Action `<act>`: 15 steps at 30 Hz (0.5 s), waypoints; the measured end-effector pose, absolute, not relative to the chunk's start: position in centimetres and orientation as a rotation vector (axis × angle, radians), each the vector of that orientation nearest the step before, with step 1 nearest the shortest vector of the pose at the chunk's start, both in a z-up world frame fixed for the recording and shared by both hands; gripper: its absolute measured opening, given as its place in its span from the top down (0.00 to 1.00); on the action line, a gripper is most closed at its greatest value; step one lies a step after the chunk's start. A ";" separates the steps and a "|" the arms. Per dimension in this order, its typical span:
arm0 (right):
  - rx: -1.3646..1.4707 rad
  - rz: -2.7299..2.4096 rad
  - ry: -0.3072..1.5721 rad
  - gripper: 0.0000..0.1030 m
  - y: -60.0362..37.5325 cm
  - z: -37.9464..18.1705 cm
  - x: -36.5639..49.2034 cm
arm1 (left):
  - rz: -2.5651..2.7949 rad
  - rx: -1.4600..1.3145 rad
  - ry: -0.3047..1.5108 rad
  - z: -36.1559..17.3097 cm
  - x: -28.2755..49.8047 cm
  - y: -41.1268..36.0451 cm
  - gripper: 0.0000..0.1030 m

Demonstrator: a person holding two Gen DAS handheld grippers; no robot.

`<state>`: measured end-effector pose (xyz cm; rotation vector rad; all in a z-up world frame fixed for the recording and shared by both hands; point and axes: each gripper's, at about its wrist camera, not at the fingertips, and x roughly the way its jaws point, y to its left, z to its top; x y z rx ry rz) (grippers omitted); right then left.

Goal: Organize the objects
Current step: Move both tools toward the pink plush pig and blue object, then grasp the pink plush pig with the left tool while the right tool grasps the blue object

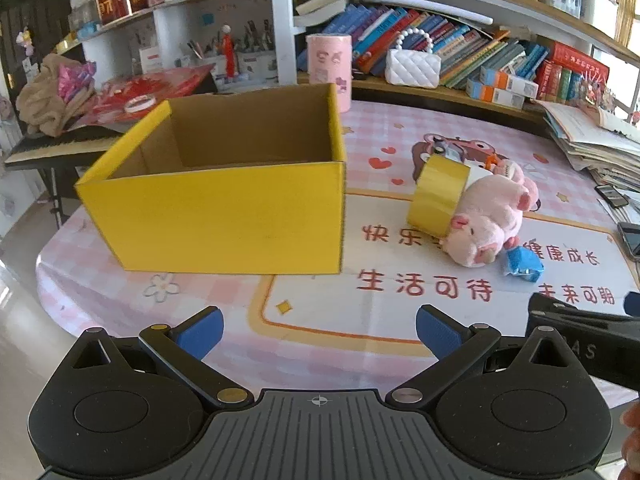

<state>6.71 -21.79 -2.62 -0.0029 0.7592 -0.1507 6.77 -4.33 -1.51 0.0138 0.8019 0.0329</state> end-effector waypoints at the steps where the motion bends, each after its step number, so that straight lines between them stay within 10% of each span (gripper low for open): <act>1: -0.004 -0.141 0.762 0.02 -22.2 -2.7 7.1 | 0.037 0.015 0.806 -1.6 7.0 -4.7 0.00; 15: -0.105 0.025 0.786 0.40 -25.7 -6.2 13.0 | 0.084 -0.003 0.858 -2.9 8.4 -7.8 0.00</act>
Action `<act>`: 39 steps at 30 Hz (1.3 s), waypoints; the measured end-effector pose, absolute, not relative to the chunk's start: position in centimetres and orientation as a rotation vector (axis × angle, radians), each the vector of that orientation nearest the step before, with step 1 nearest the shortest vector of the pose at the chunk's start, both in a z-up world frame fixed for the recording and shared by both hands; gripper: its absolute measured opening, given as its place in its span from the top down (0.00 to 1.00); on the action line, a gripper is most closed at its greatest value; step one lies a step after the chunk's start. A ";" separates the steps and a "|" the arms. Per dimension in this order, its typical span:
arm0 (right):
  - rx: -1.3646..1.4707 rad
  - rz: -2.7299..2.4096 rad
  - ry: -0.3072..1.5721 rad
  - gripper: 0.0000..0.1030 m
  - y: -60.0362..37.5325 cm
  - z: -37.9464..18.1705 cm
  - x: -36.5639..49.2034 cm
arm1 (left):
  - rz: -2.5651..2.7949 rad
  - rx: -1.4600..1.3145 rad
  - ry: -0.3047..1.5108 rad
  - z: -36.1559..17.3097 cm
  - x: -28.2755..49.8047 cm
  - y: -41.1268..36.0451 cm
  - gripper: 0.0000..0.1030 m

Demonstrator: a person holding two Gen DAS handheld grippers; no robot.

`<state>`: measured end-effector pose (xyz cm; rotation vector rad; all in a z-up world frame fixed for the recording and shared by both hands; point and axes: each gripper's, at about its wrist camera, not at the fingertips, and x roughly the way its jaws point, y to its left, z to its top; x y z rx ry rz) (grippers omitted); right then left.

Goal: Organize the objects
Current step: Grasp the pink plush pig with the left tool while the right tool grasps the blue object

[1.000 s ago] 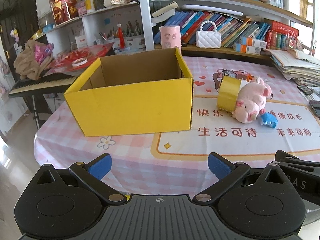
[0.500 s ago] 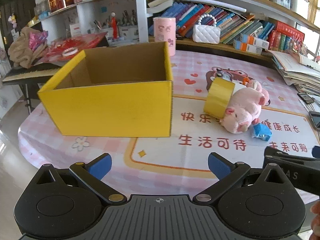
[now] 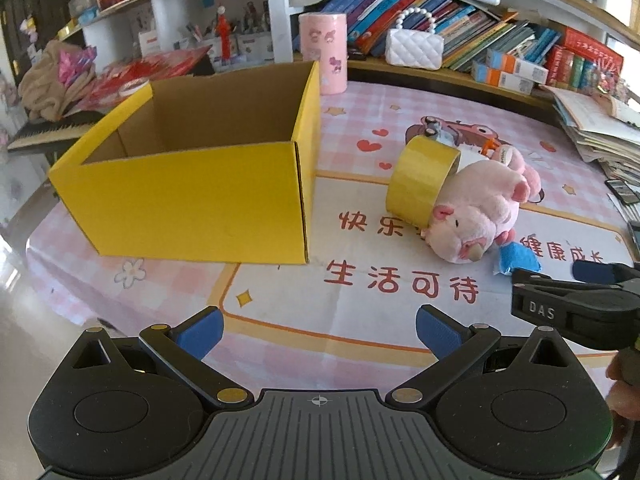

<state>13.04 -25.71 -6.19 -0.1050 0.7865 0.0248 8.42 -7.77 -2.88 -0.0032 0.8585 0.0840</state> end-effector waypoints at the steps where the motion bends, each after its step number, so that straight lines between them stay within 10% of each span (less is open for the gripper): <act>1: -0.102 0.048 0.789 0.40 -25.8 -6.4 13.4 | 0.085 -0.008 0.863 -3.0 8.4 -7.9 0.00; 8: -0.126 0.147 0.767 0.41 -25.4 -7.2 15.5 | 0.107 0.003 0.871 -3.1 8.3 -8.9 0.00; 12: -0.103 0.198 0.812 0.72 -25.9 -7.9 16.4 | 0.103 -0.016 0.849 -2.7 8.2 -9.4 0.00; 20: -0.017 0.181 0.720 0.73 -29.8 -5.1 15.0 | 0.010 -0.016 0.780 -2.2 10.1 -12.7 0.03; 25: 0.061 0.112 0.687 0.73 -33.7 -3.0 14.0 | -0.122 0.117 0.735 -2.1 12.6 -17.4 0.24; 39: 0.042 0.103 0.666 0.73 -37.2 -2.4 12.9 | -0.138 0.349 0.789 -6.2 19.5 -22.2 0.24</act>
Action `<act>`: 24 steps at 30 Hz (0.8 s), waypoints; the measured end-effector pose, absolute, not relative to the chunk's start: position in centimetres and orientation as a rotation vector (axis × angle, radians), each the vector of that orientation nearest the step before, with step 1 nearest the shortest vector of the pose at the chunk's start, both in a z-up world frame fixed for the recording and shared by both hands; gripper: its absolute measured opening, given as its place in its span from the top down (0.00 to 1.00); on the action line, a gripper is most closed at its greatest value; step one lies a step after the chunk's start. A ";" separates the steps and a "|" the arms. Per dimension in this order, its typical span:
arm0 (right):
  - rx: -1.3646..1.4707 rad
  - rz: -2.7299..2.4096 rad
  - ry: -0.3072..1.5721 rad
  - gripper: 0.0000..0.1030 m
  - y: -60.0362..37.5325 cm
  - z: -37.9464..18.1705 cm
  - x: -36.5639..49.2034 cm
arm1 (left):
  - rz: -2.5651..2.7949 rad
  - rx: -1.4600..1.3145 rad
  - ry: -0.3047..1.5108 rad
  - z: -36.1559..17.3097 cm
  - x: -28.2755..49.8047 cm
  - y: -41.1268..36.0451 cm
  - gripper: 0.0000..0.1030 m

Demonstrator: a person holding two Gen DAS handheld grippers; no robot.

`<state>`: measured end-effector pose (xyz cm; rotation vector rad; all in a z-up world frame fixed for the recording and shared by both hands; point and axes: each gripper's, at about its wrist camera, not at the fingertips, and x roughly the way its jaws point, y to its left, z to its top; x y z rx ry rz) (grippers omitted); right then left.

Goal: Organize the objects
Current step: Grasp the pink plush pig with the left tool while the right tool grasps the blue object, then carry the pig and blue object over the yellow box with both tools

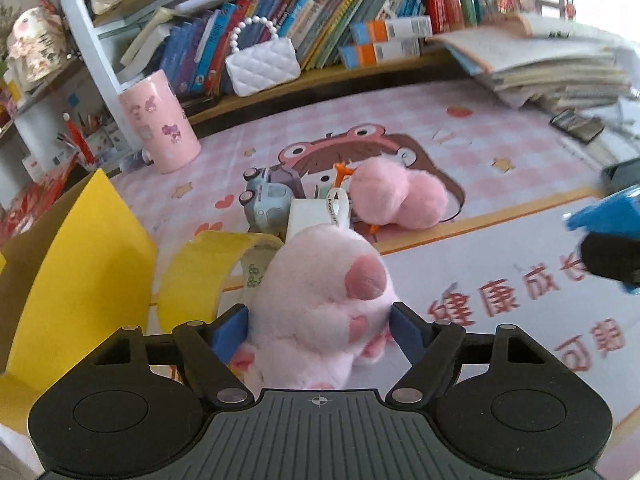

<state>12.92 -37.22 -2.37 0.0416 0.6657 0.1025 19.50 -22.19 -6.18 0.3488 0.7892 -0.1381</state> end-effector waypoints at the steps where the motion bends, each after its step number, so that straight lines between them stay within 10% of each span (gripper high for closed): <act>1: 0.043 0.102 0.670 0.73 -37.3 -2.5 13.0 | -0.142 0.356 0.794 -6.4 19.7 -22.1 0.24; 10: 0.058 0.097 0.697 0.73 -37.3 -3.0 12.9 | -0.218 0.287 0.779 -6.2 19.6 -21.6 0.44; 24: 0.064 0.078 0.689 0.73 -33.4 -2.0 10.4 | -0.287 0.024 0.731 -1.6 11.7 -15.2 0.43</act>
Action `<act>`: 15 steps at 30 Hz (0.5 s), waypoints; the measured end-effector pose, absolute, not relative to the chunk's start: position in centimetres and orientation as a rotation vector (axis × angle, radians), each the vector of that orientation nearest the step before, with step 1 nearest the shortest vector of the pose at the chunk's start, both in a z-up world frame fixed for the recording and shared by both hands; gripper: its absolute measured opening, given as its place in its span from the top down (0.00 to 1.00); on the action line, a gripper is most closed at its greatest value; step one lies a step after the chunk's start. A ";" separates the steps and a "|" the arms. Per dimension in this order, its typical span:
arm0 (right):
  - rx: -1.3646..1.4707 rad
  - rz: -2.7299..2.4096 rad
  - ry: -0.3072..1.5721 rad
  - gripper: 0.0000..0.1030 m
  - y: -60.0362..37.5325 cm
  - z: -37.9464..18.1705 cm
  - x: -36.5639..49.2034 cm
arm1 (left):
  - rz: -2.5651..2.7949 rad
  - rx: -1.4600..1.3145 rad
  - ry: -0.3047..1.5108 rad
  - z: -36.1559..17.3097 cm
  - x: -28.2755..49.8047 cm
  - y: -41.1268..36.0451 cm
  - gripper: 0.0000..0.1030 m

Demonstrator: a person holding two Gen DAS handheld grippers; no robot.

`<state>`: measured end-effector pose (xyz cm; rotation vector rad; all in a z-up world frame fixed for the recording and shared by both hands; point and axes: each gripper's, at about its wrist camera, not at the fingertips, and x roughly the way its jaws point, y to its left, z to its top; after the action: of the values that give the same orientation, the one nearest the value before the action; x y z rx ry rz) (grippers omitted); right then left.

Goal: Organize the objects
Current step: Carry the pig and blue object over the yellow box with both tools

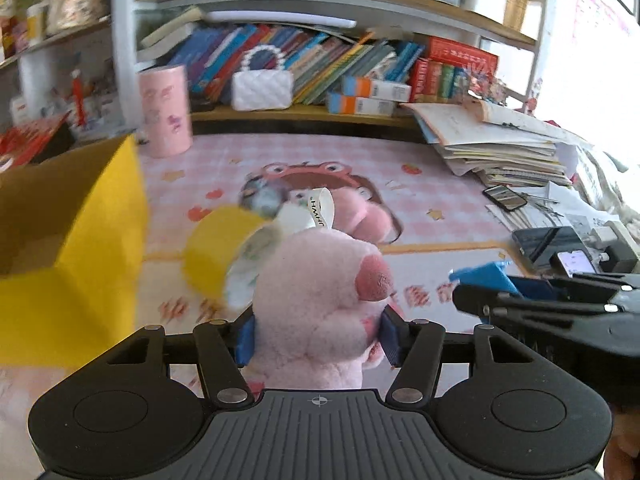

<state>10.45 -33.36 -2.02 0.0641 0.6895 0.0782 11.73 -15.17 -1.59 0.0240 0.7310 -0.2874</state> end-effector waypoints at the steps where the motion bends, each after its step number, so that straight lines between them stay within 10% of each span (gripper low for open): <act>1: 0.062 0.084 0.691 0.73 -32.7 -1.9 10.2 | -0.274 0.018 0.733 -1.6 11.2 -14.3 0.43; 15: 0.027 0.232 0.734 0.73 -18.4 -1.7 5.4 | -0.109 -0.044 0.727 -0.6 4.1 0.4 0.43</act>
<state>5.40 -18.40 -1.65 0.0271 0.7342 0.2319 4.12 0.35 -0.62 -0.0436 0.7269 -0.1090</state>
